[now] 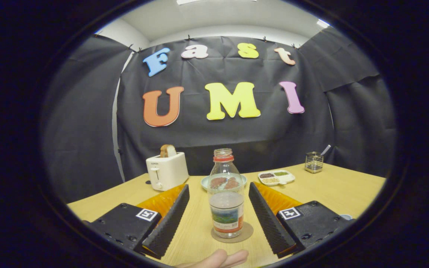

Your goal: Take the bottle from table, then pour the juice into the cup, finally place the bottle on the coaster

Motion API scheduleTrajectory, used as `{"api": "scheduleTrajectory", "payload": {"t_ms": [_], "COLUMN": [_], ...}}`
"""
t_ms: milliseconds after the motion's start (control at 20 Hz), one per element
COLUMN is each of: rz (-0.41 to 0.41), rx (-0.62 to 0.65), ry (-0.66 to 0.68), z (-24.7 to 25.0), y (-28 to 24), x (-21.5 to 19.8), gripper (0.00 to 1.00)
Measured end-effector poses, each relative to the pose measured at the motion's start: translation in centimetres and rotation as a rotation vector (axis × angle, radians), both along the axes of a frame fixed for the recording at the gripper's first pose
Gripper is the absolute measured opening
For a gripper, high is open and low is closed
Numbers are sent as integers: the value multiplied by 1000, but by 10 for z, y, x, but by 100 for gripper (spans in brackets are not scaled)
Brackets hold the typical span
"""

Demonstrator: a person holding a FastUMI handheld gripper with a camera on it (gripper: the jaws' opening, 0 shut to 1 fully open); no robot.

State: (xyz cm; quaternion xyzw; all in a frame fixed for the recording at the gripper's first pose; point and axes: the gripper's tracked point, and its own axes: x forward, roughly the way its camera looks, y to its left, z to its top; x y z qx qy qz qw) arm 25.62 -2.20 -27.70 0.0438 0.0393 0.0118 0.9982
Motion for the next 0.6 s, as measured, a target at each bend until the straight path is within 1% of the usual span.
{"api": "scheduleTrajectory", "payload": {"t_ms": [50, 200, 350, 600], "rz": [8, 25, 49, 42], "rx": [0, -66, -68, -64], "ry": [-2, 27, 37, 16], "z": [7, 16, 30, 62], "y": [2, 1, 4, -6], "x": [-7, -31, -54, -94], "gripper": [100, 100, 100, 100]}}
